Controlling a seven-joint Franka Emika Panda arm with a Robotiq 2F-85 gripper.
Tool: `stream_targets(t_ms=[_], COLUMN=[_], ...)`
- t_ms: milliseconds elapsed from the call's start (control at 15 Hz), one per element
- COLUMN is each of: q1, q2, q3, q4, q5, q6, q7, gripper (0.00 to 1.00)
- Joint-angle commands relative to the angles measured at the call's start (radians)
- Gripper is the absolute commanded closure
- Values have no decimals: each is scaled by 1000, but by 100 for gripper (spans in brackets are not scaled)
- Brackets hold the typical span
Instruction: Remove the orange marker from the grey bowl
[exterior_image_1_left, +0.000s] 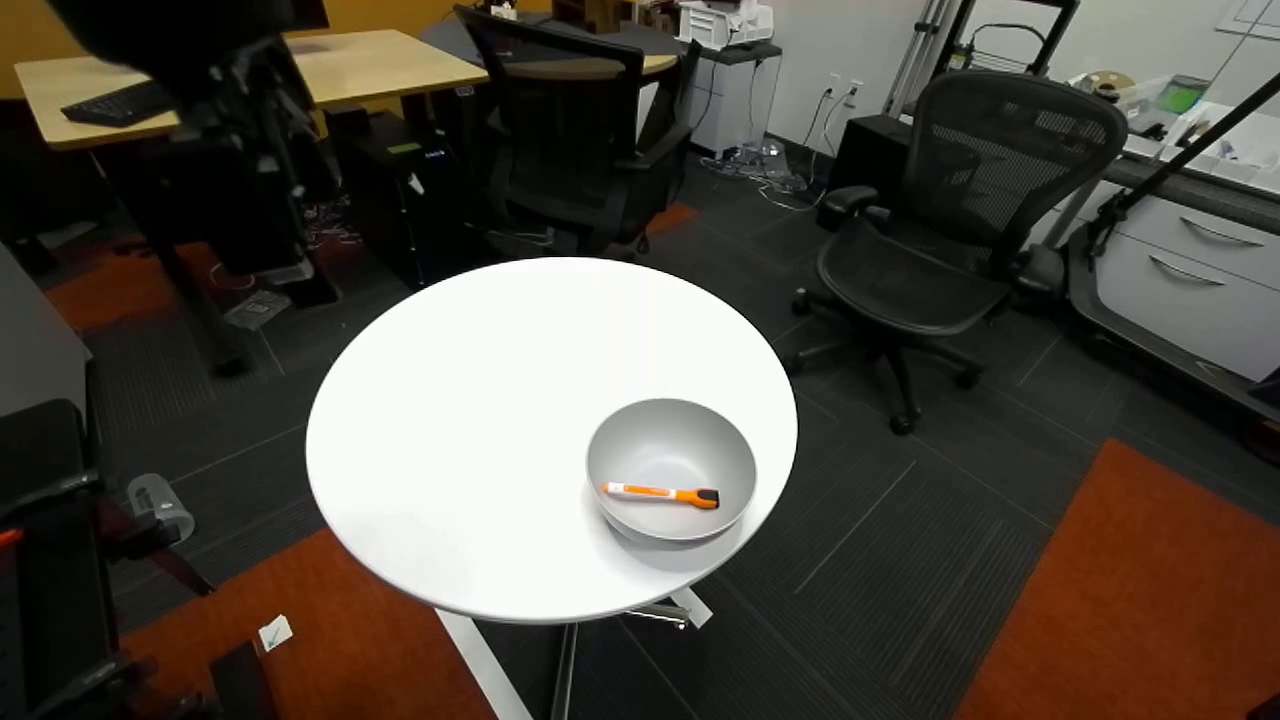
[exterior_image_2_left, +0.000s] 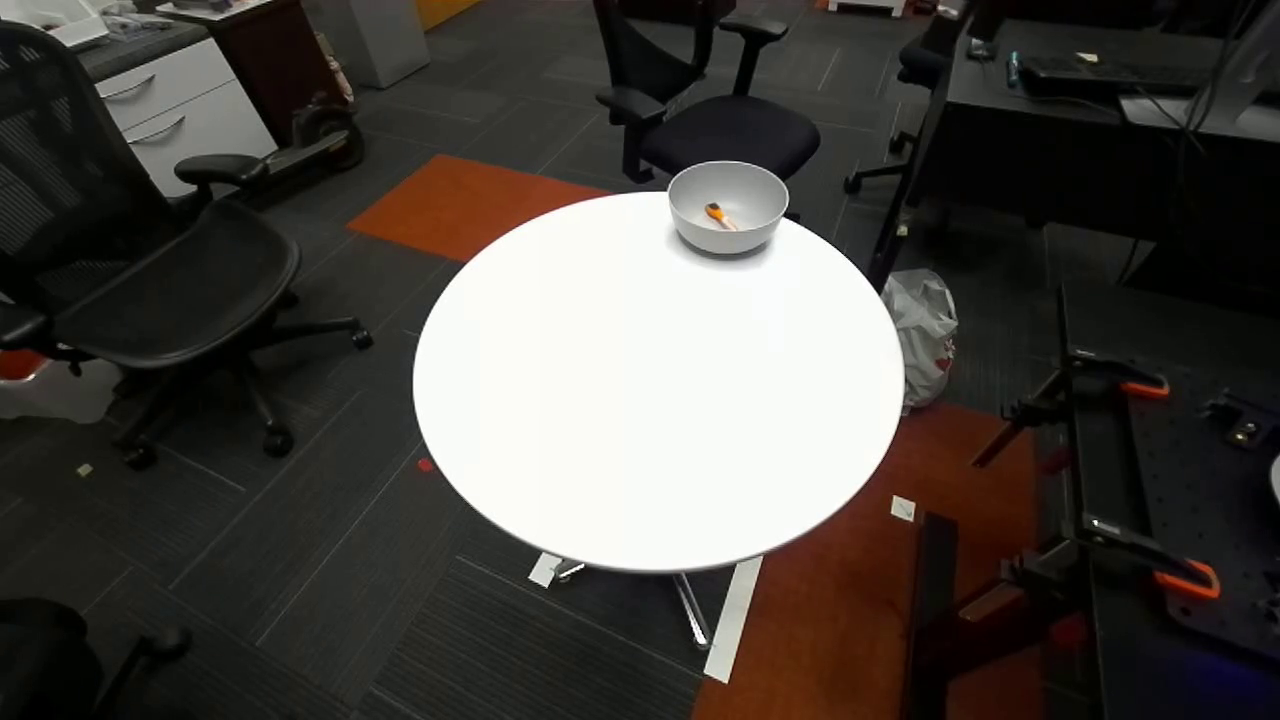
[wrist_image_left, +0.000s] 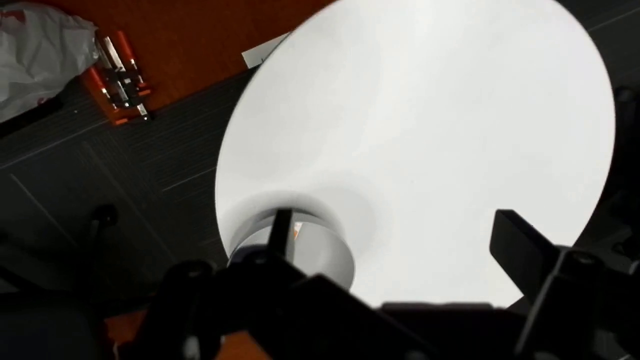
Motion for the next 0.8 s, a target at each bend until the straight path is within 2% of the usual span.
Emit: stream_targets(t_ms=[0, 333, 733], q1=[-4, -2, 10], q2=[169, 362, 543], q3=[2, 12, -9], q4=[108, 183, 281], q5=[-15, -21, -56], q6=[93, 252, 324], q7=[28, 111, 268], gripper=[0, 0, 0])
